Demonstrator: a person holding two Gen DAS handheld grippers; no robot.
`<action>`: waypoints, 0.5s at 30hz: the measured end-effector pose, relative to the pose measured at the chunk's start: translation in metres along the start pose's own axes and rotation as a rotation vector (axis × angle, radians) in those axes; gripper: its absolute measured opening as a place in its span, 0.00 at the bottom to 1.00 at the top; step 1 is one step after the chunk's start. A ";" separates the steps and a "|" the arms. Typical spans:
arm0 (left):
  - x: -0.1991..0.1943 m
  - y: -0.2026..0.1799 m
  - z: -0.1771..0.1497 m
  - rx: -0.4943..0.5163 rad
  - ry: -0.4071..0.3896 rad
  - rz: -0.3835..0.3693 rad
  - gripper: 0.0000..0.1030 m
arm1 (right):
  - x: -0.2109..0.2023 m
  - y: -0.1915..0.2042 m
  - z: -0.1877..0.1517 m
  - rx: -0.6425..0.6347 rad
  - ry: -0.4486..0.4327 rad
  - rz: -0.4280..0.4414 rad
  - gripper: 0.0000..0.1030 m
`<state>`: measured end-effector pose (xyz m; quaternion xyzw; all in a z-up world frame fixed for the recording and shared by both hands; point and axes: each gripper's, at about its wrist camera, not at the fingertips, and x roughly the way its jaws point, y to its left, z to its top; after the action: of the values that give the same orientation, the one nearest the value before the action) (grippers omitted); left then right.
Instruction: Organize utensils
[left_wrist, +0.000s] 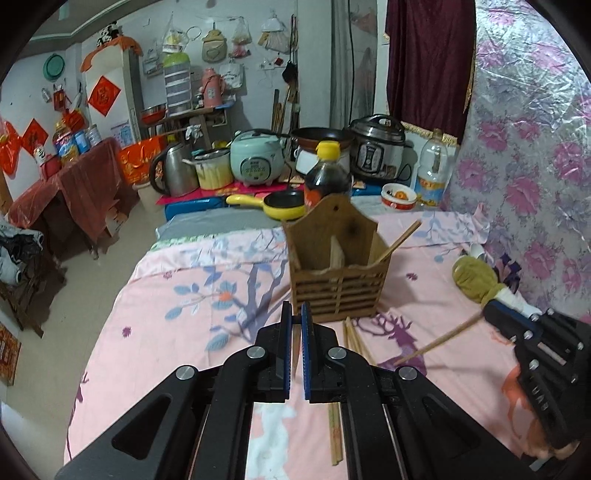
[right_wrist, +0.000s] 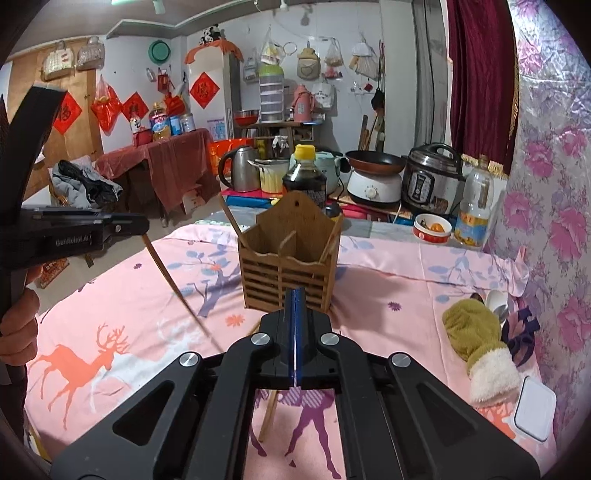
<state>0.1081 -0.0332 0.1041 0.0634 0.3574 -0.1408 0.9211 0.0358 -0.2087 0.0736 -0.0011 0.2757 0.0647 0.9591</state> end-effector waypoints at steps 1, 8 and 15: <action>-0.001 -0.002 0.005 0.002 -0.008 0.001 0.05 | 0.001 0.000 0.002 -0.001 -0.002 0.000 0.00; -0.010 -0.010 0.038 -0.007 -0.057 -0.020 0.05 | 0.010 -0.001 0.010 0.010 -0.007 0.012 0.00; -0.004 -0.015 0.038 -0.014 -0.052 -0.063 0.05 | 0.017 -0.013 -0.030 -0.020 0.159 0.074 0.12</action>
<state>0.1254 -0.0549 0.1344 0.0418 0.3360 -0.1686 0.9257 0.0361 -0.2202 0.0389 -0.0057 0.3499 0.1025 0.9311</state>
